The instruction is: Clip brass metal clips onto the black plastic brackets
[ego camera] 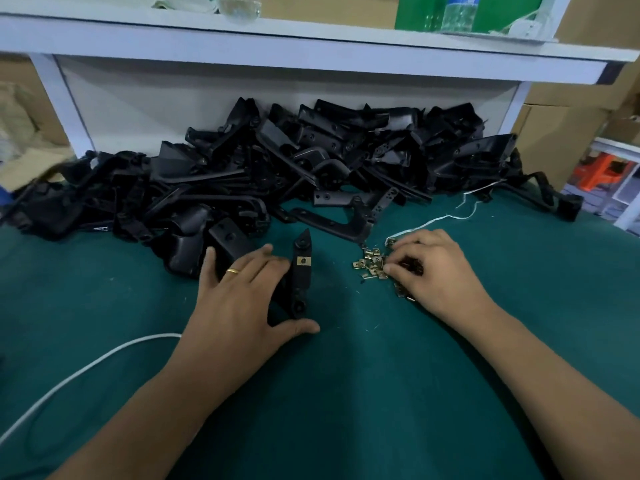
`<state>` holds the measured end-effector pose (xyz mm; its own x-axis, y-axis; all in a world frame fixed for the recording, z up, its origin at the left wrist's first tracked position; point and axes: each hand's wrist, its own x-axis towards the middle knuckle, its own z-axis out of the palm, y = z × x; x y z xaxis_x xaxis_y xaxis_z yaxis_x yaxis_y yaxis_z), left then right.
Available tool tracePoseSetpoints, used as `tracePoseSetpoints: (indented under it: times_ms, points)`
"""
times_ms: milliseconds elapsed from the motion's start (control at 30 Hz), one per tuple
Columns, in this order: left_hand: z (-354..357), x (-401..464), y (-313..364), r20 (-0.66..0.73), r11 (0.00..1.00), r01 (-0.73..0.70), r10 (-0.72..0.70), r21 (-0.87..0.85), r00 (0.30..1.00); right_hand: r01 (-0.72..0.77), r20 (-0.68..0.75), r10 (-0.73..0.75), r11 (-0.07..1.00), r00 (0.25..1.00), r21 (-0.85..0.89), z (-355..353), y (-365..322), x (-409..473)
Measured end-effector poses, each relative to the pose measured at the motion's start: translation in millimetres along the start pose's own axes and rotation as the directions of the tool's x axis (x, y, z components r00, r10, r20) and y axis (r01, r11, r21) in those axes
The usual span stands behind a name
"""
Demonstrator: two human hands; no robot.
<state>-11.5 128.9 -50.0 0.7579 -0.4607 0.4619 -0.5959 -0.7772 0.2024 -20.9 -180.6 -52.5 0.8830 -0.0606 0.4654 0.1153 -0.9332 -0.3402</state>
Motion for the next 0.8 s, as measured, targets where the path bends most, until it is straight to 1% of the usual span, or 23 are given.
tracePoseSetpoints:
  times_ms: [100, 167, 200, 233, 267, 300, 333, 367, 433, 467, 500, 567, 633, 700, 800]
  points:
    - [-2, 1, 4, 0.011, 1.000, -0.002, 0.001, 0.026, 1.000, 0.021, -0.007, -0.021, 1.000, 1.000, 0.001, -1, -2, 1]
    - [-2, 1, 6, 0.018, 1.000, -0.011, 0.011, 0.010, 1.000, 0.037, -0.027, -0.036, 0.998, 0.999, 0.052, -4, -5, -2]
    - [-2, 1, 6, 0.019, 1.000, -0.019, 0.019, -0.002, 1.000, 0.028, -0.053, -0.023, 0.994, 0.998, 0.102, -6, -8, -4]
    - [-1, 1, 7, 0.019, 0.999, -0.026, 0.027, -0.019, 0.999, 0.002, -0.081, 0.013, 0.982, 0.997, 0.190, -8, -12, -6]
    - [-1, 1, 7, 0.017, 0.999, -0.034, 0.035, -0.041, 0.999, -0.030, -0.091, 0.064, 0.943, 0.994, 0.330, -10, -19, -8]
    - [-2, 1, 6, 0.011, 0.997, -0.044, 0.045, -0.066, 0.999, -0.055, -0.070, 0.105, 0.859, 0.992, 0.508, -10, -28, -10]
    - [-2, 2, 6, 0.001, 0.994, -0.055, 0.055, -0.091, 0.998, -0.061, -0.030, 0.109, 0.736, 0.994, 0.674, -10, -39, -13]
    - [-3, 2, 6, -0.013, 0.992, -0.066, 0.065, -0.109, 0.998, -0.060, 0.009, 0.088, 0.601, 0.996, 0.797, -9, -51, -16]
    - [-3, 2, 7, -0.040, 0.989, -0.088, 0.083, -0.122, 0.996, -0.087, 0.085, 0.022, 0.369, 0.996, 0.925, -3, -73, -23]
    - [-3, 2, 6, -0.053, 0.988, -0.093, 0.087, -0.124, 0.995, -0.118, 0.126, -0.009, 0.282, 0.992, 0.952, 0, -81, -25]
    - [-3, 2, 6, -0.064, 0.988, -0.093, 0.086, -0.127, 0.994, -0.155, 0.165, -0.029, 0.220, 0.986, 0.963, 3, -88, -27]
    - [-3, 2, 4, -0.081, 0.988, -0.087, 0.077, -0.130, 0.994, -0.218, 0.224, -0.024, 0.146, 0.974, 0.965, 6, -95, -28]
    - [-2, 2, 3, -0.094, 0.991, -0.079, 0.069, -0.110, 0.993, -0.274, 0.276, 0.005, 0.109, 0.961, 0.955, 8, -98, -29]
    - [-2, 3, 3, -0.089, 0.994, -0.069, 0.062, -0.084, 0.994, -0.320, 0.319, 0.025, 0.097, 0.947, 0.942, 8, -98, -30]
    - [-1, 3, 4, -0.070, 0.997, -0.066, 0.063, -0.045, 0.996, -0.343, 0.345, -0.020, 0.074, 0.938, 0.937, 7, -98, -30]
